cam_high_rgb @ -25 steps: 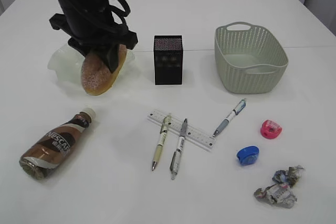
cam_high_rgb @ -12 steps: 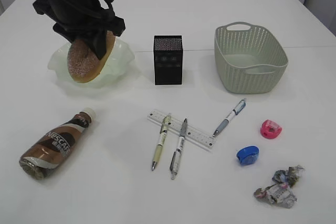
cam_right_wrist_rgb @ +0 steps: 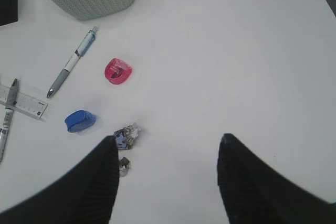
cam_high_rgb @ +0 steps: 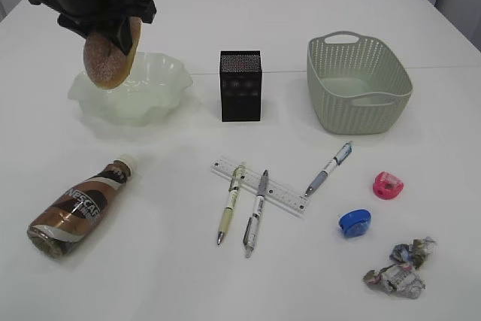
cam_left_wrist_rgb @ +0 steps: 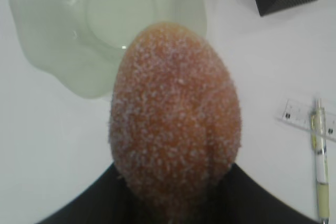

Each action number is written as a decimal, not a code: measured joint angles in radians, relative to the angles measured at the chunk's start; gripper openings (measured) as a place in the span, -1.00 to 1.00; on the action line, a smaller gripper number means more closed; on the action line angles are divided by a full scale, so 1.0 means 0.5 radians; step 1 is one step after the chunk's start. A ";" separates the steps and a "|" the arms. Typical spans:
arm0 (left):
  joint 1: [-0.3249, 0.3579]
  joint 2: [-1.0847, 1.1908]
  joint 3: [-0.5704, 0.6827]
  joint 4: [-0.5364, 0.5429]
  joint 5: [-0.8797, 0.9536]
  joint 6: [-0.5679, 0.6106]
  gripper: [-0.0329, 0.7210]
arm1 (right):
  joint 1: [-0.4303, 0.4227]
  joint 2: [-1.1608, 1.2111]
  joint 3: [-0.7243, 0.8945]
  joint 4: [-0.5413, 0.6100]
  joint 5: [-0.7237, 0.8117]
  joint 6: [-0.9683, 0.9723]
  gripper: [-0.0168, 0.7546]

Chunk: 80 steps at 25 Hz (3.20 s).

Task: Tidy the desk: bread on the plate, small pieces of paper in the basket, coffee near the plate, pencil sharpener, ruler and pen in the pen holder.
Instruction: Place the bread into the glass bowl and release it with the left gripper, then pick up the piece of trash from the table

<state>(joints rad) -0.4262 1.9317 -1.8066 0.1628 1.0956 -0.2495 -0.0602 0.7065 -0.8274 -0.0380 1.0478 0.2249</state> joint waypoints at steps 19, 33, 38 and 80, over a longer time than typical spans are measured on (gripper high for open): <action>0.286 0.511 0.004 0.009 -1.119 -0.015 -0.31 | 0.000 0.000 0.000 0.003 0.007 0.000 0.26; 0.333 0.681 0.006 0.017 -1.288 -0.015 0.04 | 0.000 0.000 0.000 0.003 0.007 0.000 0.26; 0.333 0.683 0.006 0.017 -1.313 -0.015 0.48 | 0.000 0.000 0.000 0.004 0.007 0.073 0.26; 0.367 0.180 0.006 -0.157 0.079 0.062 0.52 | 0.000 0.237 -0.018 0.294 -0.109 0.035 0.26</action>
<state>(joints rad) -0.2426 2.0218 -1.8034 0.0844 1.1353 -0.2187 -0.0602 0.8249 -0.8361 0.1088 0.9933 0.2423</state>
